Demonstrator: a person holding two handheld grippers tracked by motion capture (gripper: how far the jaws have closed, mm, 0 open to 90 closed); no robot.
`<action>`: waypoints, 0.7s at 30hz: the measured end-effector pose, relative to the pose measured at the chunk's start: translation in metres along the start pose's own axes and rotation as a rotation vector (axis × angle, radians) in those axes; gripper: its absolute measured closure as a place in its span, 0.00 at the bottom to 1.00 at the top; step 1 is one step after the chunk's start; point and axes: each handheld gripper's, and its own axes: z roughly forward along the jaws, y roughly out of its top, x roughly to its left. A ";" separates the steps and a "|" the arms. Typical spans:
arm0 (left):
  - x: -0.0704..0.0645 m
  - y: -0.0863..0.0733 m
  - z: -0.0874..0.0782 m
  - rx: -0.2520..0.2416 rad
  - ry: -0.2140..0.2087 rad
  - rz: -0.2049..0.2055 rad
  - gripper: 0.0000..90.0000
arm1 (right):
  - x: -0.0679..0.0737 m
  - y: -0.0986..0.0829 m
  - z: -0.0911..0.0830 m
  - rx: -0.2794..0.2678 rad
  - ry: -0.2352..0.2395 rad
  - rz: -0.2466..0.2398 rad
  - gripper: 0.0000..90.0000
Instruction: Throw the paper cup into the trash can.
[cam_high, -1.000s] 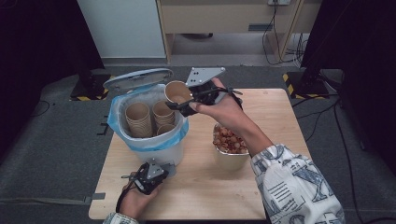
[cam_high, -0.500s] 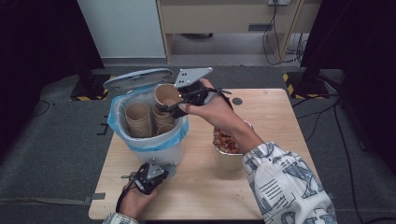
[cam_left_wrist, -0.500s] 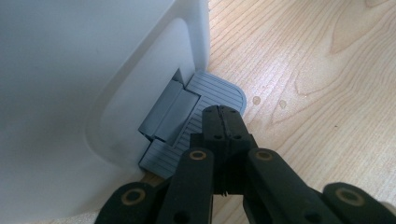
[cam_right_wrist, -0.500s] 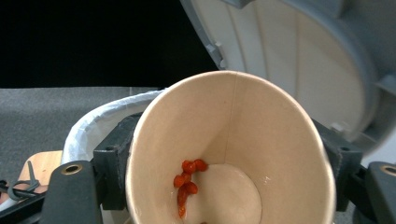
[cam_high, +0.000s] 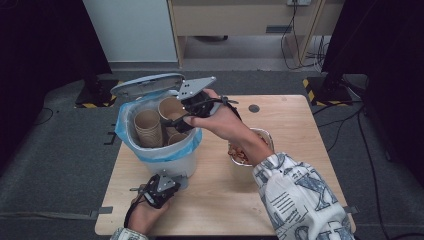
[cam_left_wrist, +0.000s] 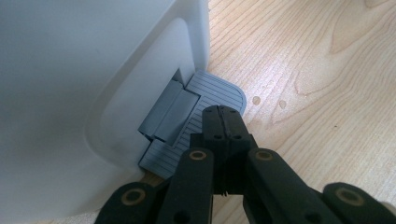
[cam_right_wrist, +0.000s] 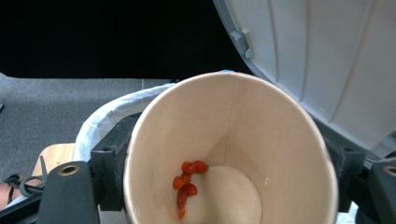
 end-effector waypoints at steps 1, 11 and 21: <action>0.000 0.000 0.000 0.000 0.000 0.000 1.00 | 0.001 -0.001 0.001 0.004 0.002 -0.003 0.26; 0.000 0.000 0.000 0.000 -0.001 0.000 1.00 | 0.002 -0.004 0.009 0.000 -0.005 0.031 0.17; 0.000 0.000 0.000 0.000 -0.001 -0.001 1.00 | -0.002 -0.008 0.001 0.008 -0.040 0.059 0.16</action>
